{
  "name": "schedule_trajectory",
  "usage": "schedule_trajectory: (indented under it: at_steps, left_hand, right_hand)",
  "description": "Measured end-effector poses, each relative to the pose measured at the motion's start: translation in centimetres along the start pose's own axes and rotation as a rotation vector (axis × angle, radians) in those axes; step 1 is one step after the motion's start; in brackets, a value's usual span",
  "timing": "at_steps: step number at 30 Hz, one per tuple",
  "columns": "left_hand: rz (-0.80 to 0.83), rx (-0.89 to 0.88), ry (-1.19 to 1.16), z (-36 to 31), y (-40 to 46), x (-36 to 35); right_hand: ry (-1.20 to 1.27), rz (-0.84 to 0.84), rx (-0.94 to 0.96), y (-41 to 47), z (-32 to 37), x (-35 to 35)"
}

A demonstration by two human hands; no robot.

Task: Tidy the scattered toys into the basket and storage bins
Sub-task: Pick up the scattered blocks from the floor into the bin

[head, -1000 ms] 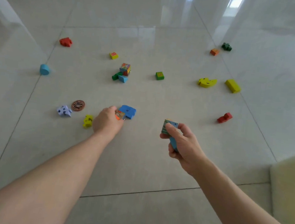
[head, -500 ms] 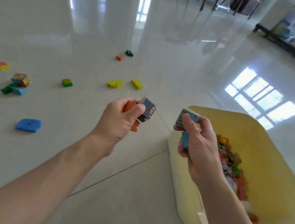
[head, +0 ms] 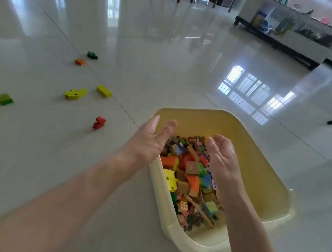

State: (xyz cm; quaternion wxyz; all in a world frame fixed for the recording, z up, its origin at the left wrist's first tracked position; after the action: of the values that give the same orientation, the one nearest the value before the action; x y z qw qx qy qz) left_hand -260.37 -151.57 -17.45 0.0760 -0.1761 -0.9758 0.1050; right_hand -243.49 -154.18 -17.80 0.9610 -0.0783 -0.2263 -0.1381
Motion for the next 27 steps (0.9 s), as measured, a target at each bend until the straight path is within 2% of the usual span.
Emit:
schedule_trajectory:
  at_steps: [5, 10, 14, 18, 23, 27]
  left_hand:
    - [-0.214, 0.057, 0.252, 0.1, -3.1, 8.9]
    - [-0.457, 0.132, 0.521, 0.9, -13.0, 20.4]
    - [-0.642, 0.218, 0.461, 4.9, -23.7, 27.1]
    - [-0.922, 0.314, 0.323, 10.3, -36.0, 31.4]
    - [-1.191, 0.437, 0.214, 17.0, -48.3, 32.3]
    - [-1.454, 0.604, 0.098, 23.2, -58.5, 30.5]
  right_hand:
    - [-0.008, 0.204, 0.146, -1.8, 3.5, -6.2]
    - [-0.124, 0.569, 0.397, -6.9, 9.5, -16.5]
    - [-0.327, 0.846, 0.695, -12.7, 14.1, -23.9]
    - [-0.515, 1.149, 0.909, -19.2, 17.0, -30.4]
    - [-0.747, 1.362, 1.060, -26.7, 17.3, -36.4]
    - [-0.850, 1.541, 1.152, -34.0, 15.9, -40.7]
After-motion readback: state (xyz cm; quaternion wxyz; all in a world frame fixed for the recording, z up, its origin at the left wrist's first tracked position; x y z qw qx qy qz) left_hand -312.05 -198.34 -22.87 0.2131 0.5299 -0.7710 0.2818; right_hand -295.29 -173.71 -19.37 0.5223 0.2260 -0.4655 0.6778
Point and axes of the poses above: each hand's wrist, its own y-axis towards the middle knuckle, its own x-axis out of the back of the hand, z = x × y, the point moved 3 cm from there along y, towards the middle knuckle, and after that the axes turned 5 degrees about z, right-handed, at the moved point
